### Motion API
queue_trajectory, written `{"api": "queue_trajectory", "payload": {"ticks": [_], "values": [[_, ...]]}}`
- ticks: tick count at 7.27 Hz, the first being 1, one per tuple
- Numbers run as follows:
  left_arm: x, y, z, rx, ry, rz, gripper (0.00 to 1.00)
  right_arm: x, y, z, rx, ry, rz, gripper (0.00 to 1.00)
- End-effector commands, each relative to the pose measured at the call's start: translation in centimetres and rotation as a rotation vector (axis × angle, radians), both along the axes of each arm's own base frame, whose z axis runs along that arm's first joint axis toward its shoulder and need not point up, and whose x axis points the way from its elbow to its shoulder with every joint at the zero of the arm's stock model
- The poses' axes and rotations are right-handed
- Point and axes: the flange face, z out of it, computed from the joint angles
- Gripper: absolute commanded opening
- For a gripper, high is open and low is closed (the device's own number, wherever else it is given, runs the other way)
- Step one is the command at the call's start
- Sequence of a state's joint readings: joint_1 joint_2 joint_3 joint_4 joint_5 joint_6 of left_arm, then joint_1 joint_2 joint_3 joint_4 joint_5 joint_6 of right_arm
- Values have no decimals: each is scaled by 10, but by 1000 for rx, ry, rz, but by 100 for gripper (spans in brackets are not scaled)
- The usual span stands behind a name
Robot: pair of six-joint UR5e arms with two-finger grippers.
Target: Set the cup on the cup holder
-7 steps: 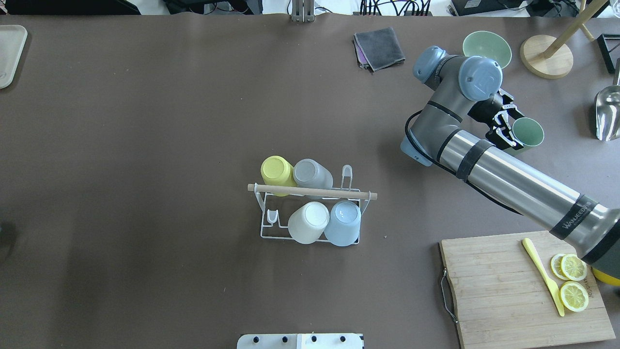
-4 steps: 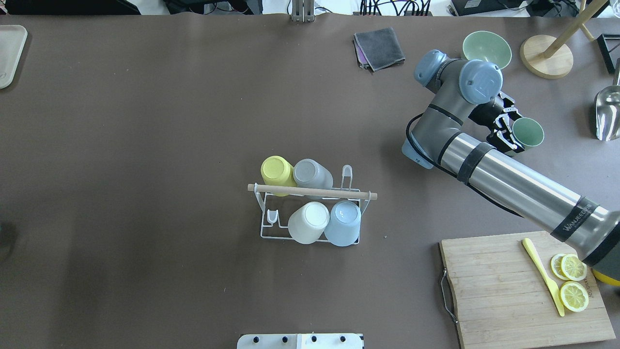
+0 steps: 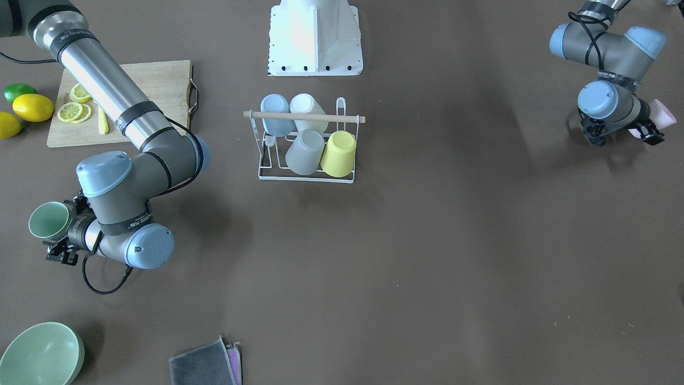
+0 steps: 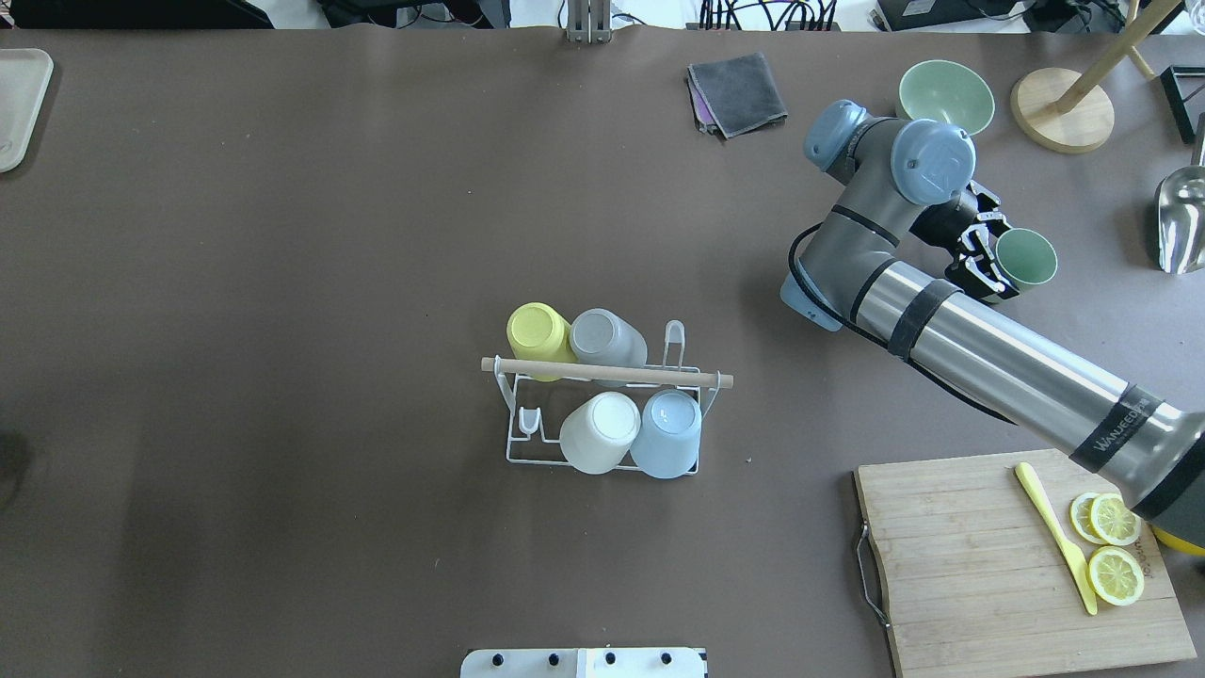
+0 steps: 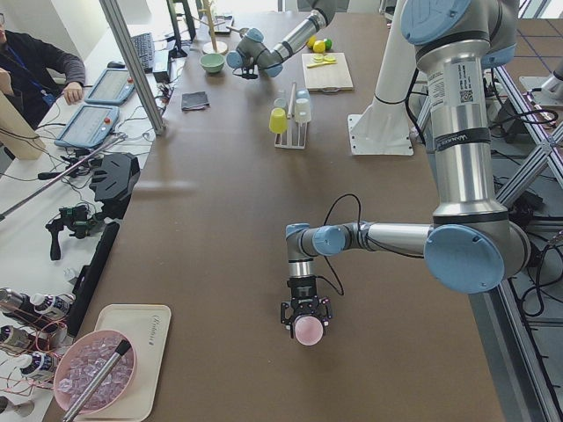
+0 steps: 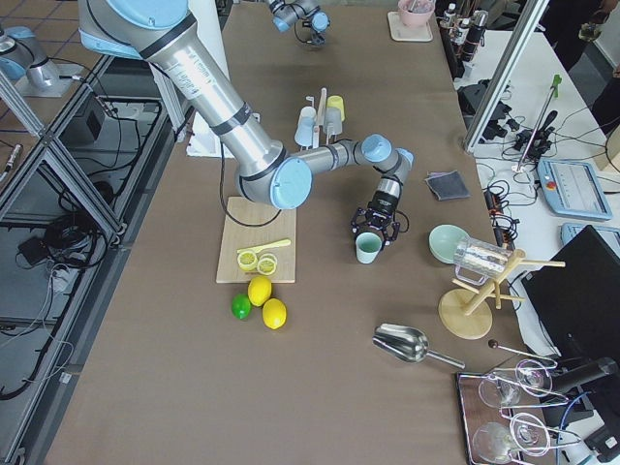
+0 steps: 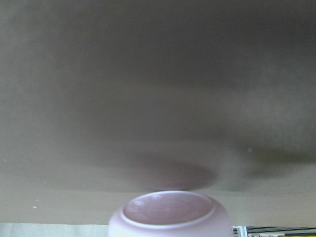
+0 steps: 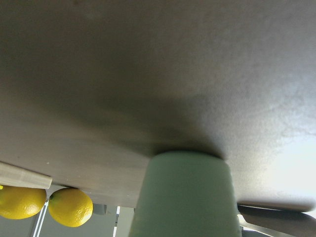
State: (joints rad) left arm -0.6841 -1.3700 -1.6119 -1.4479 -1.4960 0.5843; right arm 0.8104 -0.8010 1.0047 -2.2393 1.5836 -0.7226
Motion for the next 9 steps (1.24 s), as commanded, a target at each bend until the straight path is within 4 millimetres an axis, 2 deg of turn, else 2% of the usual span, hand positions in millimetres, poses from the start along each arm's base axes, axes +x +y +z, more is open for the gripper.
{"api": "queue_trajectory", "payload": {"ticks": [1, 2, 3, 4, 6, 8, 9], "values": [[0, 1, 1, 4, 7, 1, 97, 0, 2, 6, 3, -1, -3, 95], [0, 0, 0, 5, 8, 1, 77, 0, 1, 4, 4, -4, -7, 81], [0, 0, -1, 4, 12, 5, 63, -1, 1, 0, 9, -10, -8, 61], [1, 0, -3, 5, 16, 6, 59, -1, 1, 0, 9, -10, -8, 49], [1, 0, -4, 2, 20, 7, 59, 2, 0, -7, 15, -15, -5, 38], [2, -1, -5, 5, 23, 7, 60, 29, 5, -24, 63, -62, 27, 37], [2, -1, -7, 6, 26, 8, 61, 42, -1, -43, 102, -99, 56, 38]]}}
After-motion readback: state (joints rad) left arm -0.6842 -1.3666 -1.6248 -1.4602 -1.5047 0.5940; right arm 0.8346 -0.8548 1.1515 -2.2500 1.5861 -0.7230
